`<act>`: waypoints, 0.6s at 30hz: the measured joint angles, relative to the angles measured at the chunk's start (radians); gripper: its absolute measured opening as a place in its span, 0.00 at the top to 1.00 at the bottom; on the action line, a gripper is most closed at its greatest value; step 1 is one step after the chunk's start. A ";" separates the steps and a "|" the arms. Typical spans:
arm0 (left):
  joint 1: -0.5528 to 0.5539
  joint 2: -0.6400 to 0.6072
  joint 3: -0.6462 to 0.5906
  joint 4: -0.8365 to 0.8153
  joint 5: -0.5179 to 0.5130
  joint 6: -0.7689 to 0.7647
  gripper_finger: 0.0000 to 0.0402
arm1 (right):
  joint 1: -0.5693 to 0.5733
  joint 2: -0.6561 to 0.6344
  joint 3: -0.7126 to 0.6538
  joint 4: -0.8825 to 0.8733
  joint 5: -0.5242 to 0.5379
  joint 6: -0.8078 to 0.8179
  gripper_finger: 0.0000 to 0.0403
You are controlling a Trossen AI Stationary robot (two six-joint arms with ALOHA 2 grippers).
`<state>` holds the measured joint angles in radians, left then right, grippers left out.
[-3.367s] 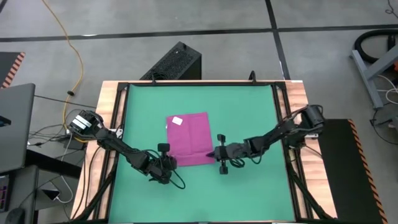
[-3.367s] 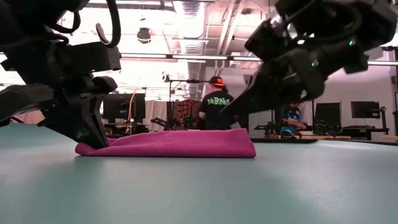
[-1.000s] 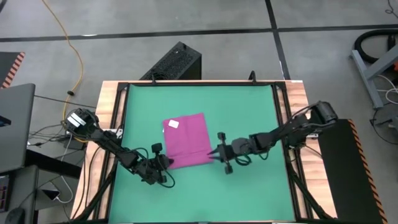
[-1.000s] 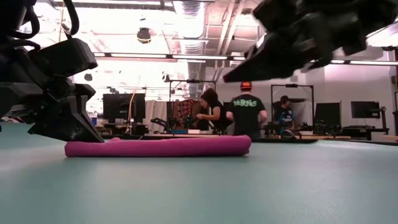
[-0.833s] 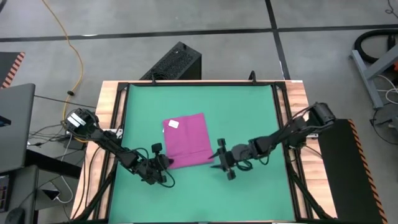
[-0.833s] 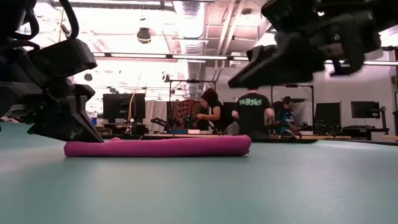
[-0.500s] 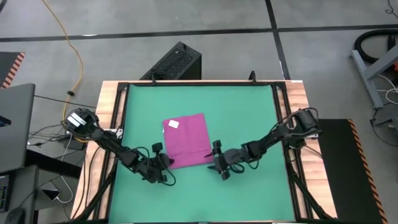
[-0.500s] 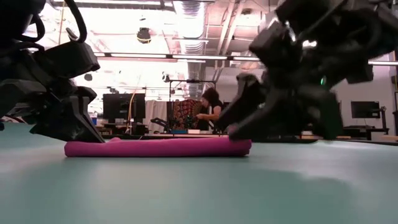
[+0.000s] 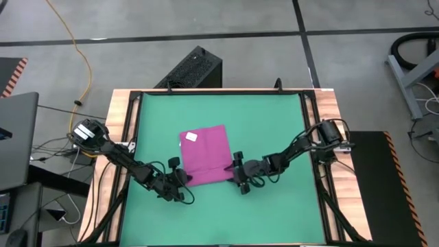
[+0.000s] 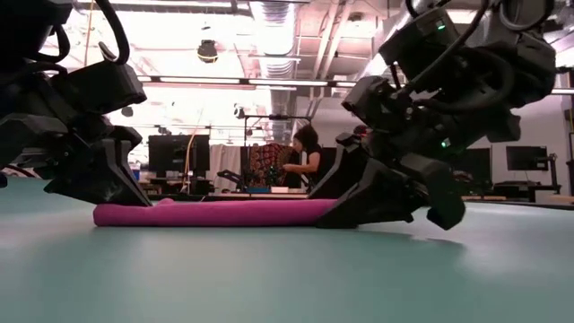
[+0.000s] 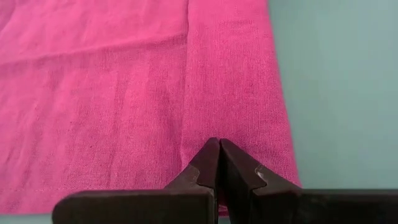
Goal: Roll towel
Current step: Roll the violet towel
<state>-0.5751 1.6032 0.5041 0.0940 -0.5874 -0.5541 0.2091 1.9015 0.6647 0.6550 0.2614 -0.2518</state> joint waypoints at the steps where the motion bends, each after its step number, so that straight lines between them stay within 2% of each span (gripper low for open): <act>1: 0.000 0.000 0.000 0.000 0.001 0.001 1.00 | -0.006 0.000 0.000 -0.012 -0.007 0.008 0.41; 6: 0.001 0.000 0.000 -0.001 0.017 0.003 1.00 | -0.019 0.001 0.000 -0.037 -0.006 0.045 0.59; 13: 0.001 0.000 0.000 0.012 0.044 0.002 1.00 | -0.011 0.002 -0.001 -0.053 0.012 0.114 0.94; 18: 0.000 0.001 0.001 0.047 0.077 0.011 1.00 | 0.008 -0.025 -0.002 -0.084 0.010 0.183 0.95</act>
<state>-0.5754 1.6043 0.5048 0.1408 -0.5103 -0.5435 0.2169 1.8768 0.6623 0.5711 0.2719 -0.0688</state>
